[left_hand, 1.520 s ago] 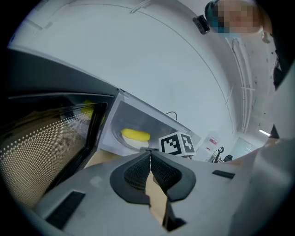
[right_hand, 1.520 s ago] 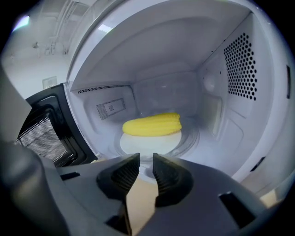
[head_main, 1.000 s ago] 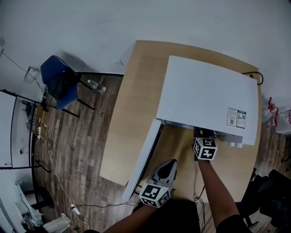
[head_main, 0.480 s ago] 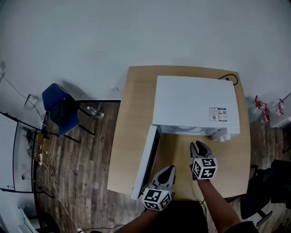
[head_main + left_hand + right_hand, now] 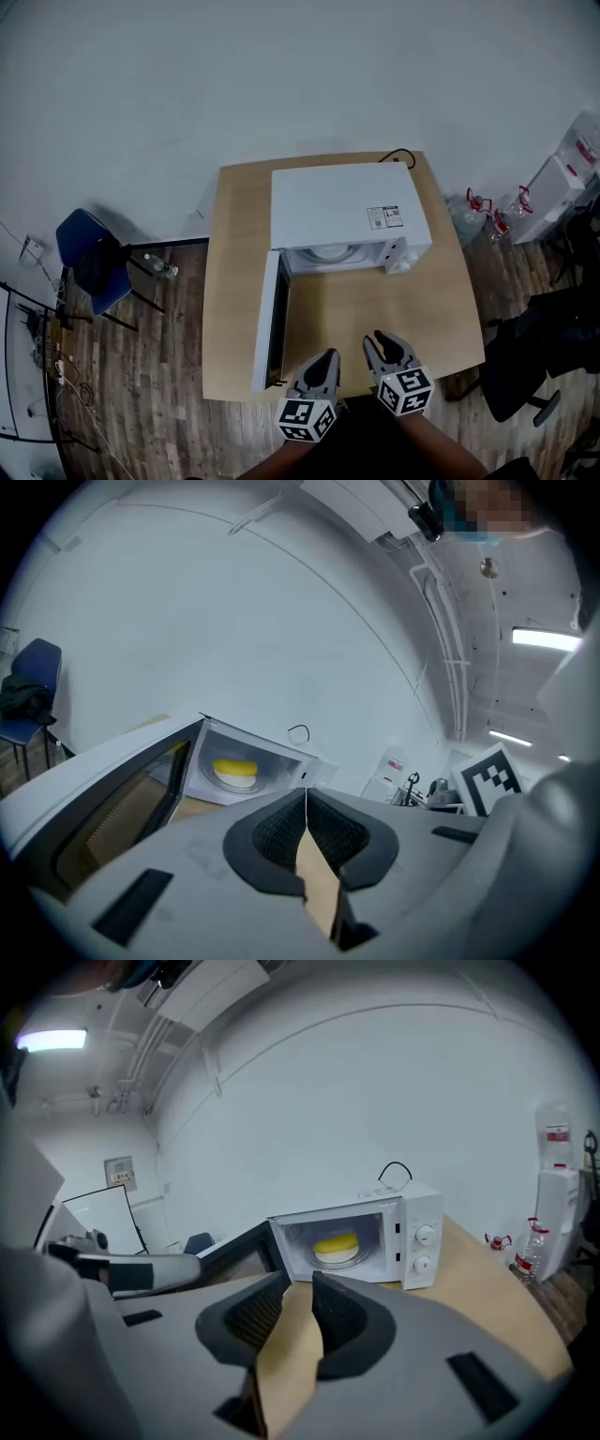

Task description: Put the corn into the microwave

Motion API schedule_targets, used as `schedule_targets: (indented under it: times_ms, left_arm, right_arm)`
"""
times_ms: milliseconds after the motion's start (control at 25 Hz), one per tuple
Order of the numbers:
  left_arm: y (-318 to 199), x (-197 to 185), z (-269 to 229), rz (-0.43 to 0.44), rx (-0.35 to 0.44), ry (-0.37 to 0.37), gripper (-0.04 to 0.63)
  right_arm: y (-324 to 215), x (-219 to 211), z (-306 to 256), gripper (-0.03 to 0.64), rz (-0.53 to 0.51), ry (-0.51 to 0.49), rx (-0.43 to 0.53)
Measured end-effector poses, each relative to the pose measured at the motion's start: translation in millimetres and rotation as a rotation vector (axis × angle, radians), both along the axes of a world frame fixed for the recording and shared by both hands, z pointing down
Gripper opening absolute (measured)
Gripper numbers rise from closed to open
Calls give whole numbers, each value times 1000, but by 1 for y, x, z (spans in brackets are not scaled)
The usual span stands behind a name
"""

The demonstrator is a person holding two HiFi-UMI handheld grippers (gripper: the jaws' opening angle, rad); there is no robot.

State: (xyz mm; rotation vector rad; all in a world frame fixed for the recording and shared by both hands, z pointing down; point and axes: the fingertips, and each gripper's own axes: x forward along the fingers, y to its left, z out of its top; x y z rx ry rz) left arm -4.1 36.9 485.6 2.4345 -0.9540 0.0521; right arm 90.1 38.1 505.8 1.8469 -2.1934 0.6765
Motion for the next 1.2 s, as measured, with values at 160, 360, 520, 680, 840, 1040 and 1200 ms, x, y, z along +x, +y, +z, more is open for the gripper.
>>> schedule_targets:
  times_ms: [160, 360, 520, 680, 840, 1040, 1200]
  left_arm:
    - [23, 3, -14, 27, 32, -8, 14]
    - [53, 12, -35, 31, 72, -38, 14]
    - [82, 20, -50, 18, 152, -92, 14]
    - [121, 23, -60, -30, 165, -101, 14]
    - [175, 33, -65, -69, 171, -125, 14]
    - [232, 53, -59, -80, 180, -169, 13]
    - [264, 54, -62, -102, 200, -183, 13]
  right_arm:
    - [41, -4, -28, 109, -13, -3, 30]
    - [78, -6, -55, 69, -35, -29, 81]
    - [106, 1, -67, 64, -30, -18, 107]
    - [141, 4, -81, 64, -75, -20, 155]
    - [190, 6, -90, 60, -128, -7, 170]
    - [242, 21, -100, 60, -109, -9, 201]
    - [278, 30, -108, 60, -126, 67, 244]
